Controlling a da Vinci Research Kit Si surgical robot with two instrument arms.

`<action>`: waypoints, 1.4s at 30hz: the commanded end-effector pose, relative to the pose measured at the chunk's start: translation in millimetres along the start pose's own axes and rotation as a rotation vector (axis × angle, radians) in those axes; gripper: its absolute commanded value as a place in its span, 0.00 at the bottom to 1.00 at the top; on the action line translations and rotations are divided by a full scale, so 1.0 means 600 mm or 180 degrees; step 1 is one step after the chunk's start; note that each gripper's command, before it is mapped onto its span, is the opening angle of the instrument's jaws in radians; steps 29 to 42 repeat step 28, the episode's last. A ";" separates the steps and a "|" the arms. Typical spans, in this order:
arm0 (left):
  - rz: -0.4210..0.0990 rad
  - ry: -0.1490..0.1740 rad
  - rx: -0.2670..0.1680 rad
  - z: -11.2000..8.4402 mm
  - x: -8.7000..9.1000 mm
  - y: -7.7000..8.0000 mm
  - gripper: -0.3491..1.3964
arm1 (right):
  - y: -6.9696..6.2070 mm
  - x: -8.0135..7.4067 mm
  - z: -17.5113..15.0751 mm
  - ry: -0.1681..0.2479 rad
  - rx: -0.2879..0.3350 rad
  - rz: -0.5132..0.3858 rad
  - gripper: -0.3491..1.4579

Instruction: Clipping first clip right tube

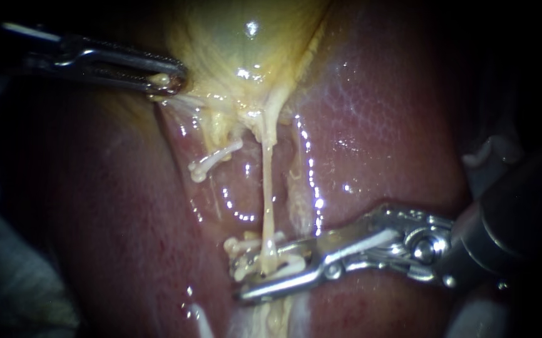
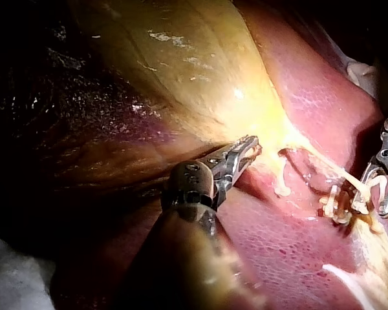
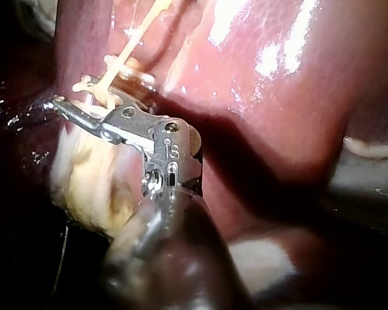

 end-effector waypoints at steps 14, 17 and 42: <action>0.0000 0.0000 0.0000 0.0000 0.0000 0.0000 0.00 | 0.0000 0.0004 -0.0014 0.0132 -0.0144 0.0010 0.00; 0.0000 0.0000 0.0000 0.0000 0.0000 0.0000 0.00 | 0.0001 0.0004 -0.0015 0.0132 -0.0144 0.0009 0.00; 0.0000 0.0000 0.0000 0.0000 0.0000 0.0000 0.00 | 0.0002 0.0003 -0.0015 0.0131 -0.0144 0.0008 0.00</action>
